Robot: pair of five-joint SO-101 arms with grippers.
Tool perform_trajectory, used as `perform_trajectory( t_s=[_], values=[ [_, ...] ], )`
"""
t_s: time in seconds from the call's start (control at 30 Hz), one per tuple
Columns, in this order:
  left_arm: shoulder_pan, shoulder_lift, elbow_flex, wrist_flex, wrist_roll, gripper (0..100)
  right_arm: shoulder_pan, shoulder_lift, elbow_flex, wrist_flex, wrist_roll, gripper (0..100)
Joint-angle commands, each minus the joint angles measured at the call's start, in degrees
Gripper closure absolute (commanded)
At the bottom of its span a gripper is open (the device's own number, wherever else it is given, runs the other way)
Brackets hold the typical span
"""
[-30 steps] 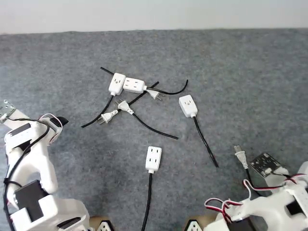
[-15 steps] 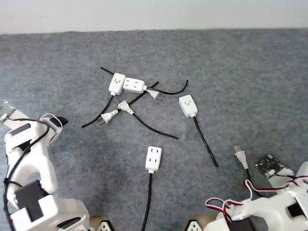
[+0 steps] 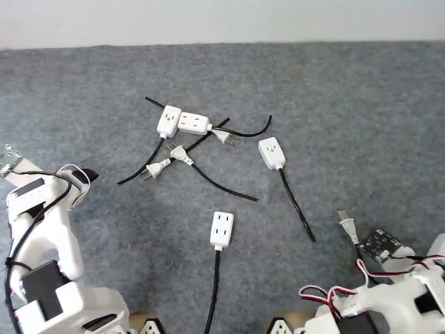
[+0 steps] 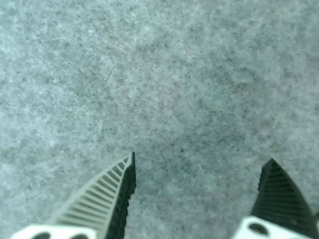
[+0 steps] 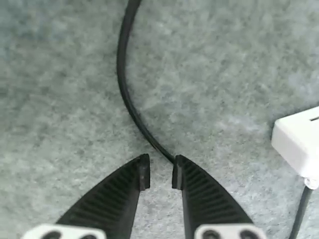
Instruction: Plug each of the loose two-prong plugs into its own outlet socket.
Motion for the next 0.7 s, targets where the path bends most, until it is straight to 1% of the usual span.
perform_trajectory(
  t_s=[0.0,0.2,0.33,0.4,0.53,0.6,0.67],
  values=[
    [0.4,-0.2,-2.7,0.1,0.2,63,-0.6,1.0,-0.6,-3.3,1.2,90.8],
    [0.4,-0.2,-2.7,0.0,0.2,63,-0.7,8.3,-0.6,-12.7,1.1,91.6],
    [0.4,-0.2,-2.7,-0.1,0.2,63,-0.6,14.3,-0.7,-18.8,1.2,99.4],
    [0.4,-0.2,-2.7,-0.1,0.2,63,-0.3,15.3,-0.7,-20.1,1.2,98.7],
    [0.4,-0.2,-2.7,-0.1,0.2,63,-0.2,12.2,-0.5,-19.4,0.4,98.9],
    [0.4,-0.2,-2.7,-0.1,0.2,63,-0.2,8.3,-0.8,-15.8,-1.2,98.9],
    [0.4,-0.2,-2.7,-0.1,0.2,63,-0.2,3.1,-1.1,-10.1,-1.3,98.9]
  ],
)
